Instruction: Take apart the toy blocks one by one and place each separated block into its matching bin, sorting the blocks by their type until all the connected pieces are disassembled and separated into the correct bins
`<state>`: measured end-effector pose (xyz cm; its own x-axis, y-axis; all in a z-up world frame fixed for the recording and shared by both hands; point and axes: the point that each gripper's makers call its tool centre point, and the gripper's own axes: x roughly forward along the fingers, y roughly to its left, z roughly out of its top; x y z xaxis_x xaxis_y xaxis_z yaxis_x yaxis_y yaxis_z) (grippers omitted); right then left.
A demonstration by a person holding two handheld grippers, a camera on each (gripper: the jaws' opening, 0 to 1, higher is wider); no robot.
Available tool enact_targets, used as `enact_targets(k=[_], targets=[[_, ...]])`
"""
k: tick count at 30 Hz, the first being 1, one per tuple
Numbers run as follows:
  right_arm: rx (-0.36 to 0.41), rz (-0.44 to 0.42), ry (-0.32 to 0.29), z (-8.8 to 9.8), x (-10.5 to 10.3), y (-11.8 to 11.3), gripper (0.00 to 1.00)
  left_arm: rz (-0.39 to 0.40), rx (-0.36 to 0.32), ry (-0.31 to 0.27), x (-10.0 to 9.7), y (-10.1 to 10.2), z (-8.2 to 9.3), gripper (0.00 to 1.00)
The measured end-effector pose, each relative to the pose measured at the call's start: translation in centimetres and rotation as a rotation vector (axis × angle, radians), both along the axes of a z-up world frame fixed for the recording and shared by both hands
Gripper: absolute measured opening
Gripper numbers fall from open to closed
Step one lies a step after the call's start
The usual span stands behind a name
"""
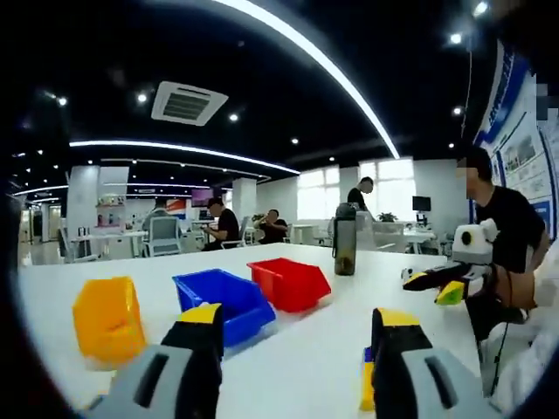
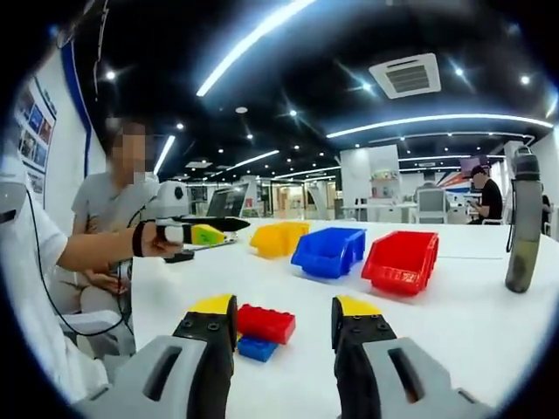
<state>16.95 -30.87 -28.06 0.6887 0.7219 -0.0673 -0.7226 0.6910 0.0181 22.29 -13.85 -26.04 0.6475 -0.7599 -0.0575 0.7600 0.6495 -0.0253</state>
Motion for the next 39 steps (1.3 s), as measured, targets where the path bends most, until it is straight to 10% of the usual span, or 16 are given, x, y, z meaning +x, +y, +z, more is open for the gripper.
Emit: enact_targets(k=[13, 24, 39], targets=[[-0.025, 0.005, 0.009, -0.5, 0.2, 0.3, 0.45, -0.162, 0.074, 0.042, -6.4, -3.0, -5.2, 0.70], [-0.047, 0.022, 0.013, -0.6, 0.5, 0.9, 0.45, -0.254, 0.185, 0.103, -6.7, -7.0, -8.6, 0.70], [-0.144, 0.181, 0.101, -4.3, 2.0, 4.8, 0.53, -0.261, 0.164, 0.168, -6.6, -7.3, -9.4, 0.49]])
